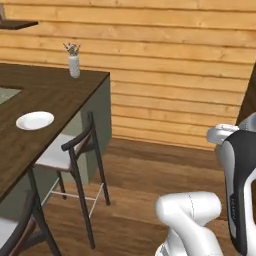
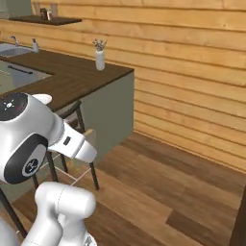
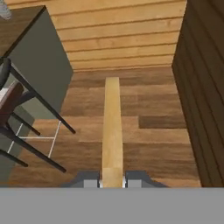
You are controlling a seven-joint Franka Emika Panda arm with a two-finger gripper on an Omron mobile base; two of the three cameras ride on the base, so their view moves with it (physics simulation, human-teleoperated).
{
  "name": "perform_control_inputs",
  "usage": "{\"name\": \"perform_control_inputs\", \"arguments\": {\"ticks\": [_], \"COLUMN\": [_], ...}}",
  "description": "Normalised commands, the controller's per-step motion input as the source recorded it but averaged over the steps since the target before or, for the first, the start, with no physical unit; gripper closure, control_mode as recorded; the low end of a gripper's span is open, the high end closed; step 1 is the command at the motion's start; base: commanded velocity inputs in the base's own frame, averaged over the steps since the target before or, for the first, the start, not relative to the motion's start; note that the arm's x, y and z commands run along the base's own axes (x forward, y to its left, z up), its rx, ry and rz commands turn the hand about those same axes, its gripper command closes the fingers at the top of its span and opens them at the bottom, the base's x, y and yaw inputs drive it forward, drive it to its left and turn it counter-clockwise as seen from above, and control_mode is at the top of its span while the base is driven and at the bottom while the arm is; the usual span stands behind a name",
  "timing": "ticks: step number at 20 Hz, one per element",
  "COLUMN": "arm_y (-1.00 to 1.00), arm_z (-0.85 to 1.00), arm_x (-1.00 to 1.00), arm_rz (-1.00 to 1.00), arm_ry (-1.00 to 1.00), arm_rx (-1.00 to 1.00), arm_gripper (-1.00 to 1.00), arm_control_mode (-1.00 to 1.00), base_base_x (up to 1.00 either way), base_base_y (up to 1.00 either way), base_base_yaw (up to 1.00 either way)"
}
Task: Start the toaster. Once the lever pops up, take the bread to the plate on the dining counter.
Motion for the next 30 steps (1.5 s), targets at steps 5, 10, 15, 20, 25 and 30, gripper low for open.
{"name": "perform_control_inputs", "arguments": {"ticks": [5,10,15,20,25,30], "arm_y": [0.00,0.00,0.00,0.00,0.00,0.00], "arm_z": [0.00,0.00,0.00,0.00,0.00,0.00], "arm_x": [0.00,0.00,0.00,0.00,0.00,0.00], "arm_rz": [0.00,0.00,0.00,0.00,0.00,0.00], "arm_ry": [0.00,0.00,0.00,0.00,0.00,0.00], "arm_rx": [0.00,0.00,0.00,0.00,0.00,0.00], "arm_gripper": [1.00,1.00,1.00,1.00,1.00,1.00], "arm_control_mode": [1.00,1.00,1.00,1.00,1.00,1.00], "base_base_x": [0.66,0.56,0.43,0.37,0.28,0.46], "base_base_y": [-0.54,-0.55,-0.57,-0.58,-0.61,-0.51], "base_base_yaw": [0.63,0.65,0.67,0.67,0.62,0.45]}}
